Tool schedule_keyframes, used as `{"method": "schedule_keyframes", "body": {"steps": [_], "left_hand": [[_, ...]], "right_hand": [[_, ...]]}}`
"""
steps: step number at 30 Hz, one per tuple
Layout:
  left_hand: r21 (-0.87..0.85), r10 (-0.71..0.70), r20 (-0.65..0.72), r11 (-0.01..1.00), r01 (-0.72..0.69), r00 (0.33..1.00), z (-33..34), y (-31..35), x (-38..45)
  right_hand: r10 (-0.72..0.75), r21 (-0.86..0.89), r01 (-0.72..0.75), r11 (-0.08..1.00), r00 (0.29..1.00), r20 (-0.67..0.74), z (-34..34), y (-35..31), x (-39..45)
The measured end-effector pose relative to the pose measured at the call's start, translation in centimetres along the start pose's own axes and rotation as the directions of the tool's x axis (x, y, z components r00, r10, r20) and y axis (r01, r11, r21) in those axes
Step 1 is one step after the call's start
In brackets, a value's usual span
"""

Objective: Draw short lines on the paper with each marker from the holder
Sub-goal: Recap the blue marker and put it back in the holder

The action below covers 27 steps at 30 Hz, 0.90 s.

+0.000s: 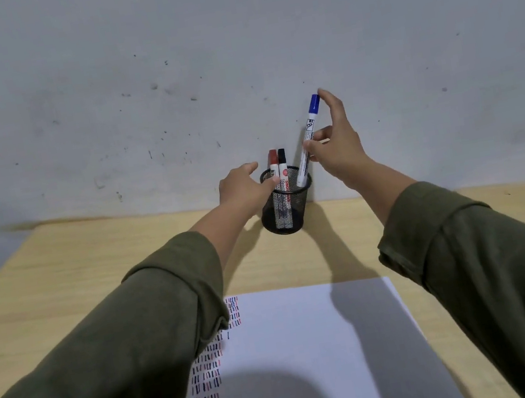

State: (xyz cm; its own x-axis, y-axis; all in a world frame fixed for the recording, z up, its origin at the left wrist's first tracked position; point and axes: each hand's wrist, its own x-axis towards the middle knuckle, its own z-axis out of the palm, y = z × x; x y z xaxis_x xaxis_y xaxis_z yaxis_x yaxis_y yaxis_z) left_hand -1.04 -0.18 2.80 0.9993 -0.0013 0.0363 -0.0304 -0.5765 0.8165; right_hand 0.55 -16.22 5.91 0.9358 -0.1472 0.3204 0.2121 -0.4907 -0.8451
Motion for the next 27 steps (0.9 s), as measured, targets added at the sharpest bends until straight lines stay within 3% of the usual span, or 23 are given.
{"method": "schedule_keyframes", "body": {"steps": [14, 27], "left_hand": [[0.034, 0.060, 0.020, 0.998, -0.061, 0.998, 1.0, -1.3, 1.0], [0.020, 0.068, 0.006, 0.997, -0.068, 0.998, 0.9, -1.3, 0.9]], "right_hand": [[-0.031, -0.324, 0.070, 0.943, 0.992, 0.124, 2.8, 2.8, 0.5], [-0.090, -0.542, 0.146, 0.828, 0.988, 0.129, 3.6, 3.5, 1.5]]}}
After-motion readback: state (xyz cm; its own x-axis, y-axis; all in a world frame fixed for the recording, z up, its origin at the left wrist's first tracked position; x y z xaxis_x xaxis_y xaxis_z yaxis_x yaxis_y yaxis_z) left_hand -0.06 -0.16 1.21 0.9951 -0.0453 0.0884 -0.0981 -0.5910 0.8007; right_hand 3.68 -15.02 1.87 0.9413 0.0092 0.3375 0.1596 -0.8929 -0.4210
